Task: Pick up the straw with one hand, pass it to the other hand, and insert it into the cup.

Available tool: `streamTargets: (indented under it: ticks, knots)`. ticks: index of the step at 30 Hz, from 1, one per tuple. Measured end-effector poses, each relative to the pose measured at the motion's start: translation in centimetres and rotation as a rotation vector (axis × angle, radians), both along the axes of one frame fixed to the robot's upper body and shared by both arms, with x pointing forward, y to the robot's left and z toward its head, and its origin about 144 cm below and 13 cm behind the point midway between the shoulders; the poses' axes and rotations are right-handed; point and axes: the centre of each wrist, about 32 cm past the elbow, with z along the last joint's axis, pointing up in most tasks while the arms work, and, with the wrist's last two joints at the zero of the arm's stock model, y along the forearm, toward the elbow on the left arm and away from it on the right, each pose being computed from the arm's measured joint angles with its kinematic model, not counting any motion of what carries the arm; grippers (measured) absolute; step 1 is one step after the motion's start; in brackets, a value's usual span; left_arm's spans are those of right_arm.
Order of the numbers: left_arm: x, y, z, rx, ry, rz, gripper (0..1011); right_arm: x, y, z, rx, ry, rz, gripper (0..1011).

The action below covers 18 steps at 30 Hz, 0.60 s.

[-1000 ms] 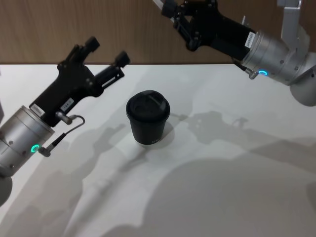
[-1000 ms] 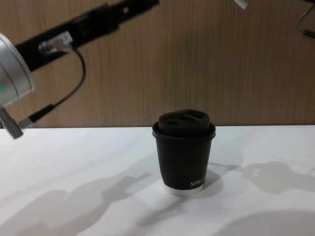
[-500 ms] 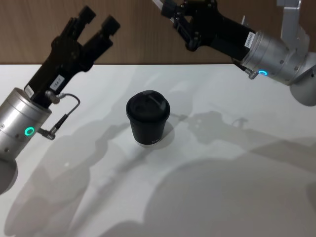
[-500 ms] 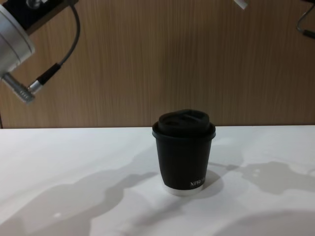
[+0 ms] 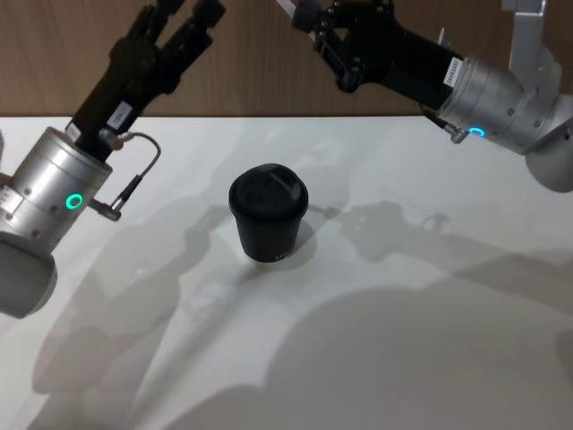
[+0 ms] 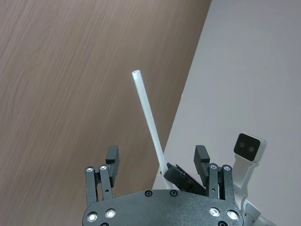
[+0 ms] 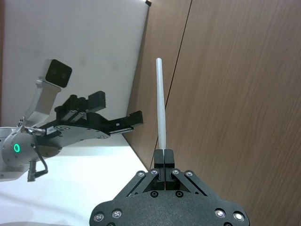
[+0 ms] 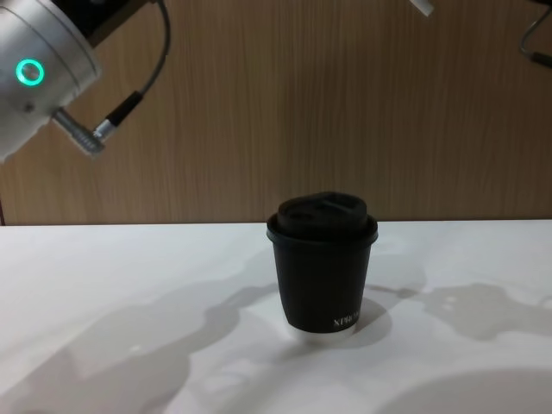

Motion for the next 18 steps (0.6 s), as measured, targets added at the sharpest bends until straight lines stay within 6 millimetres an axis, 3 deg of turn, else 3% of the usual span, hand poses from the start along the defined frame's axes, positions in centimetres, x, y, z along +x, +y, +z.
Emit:
streamTargets:
  ticks: [18]
  knots:
    - [2.5, -1.1, 0.8, -0.013, 0.016, -0.073, 1003, 0.0, 0.0, 0.0, 0.0, 0.0, 0.0, 10]
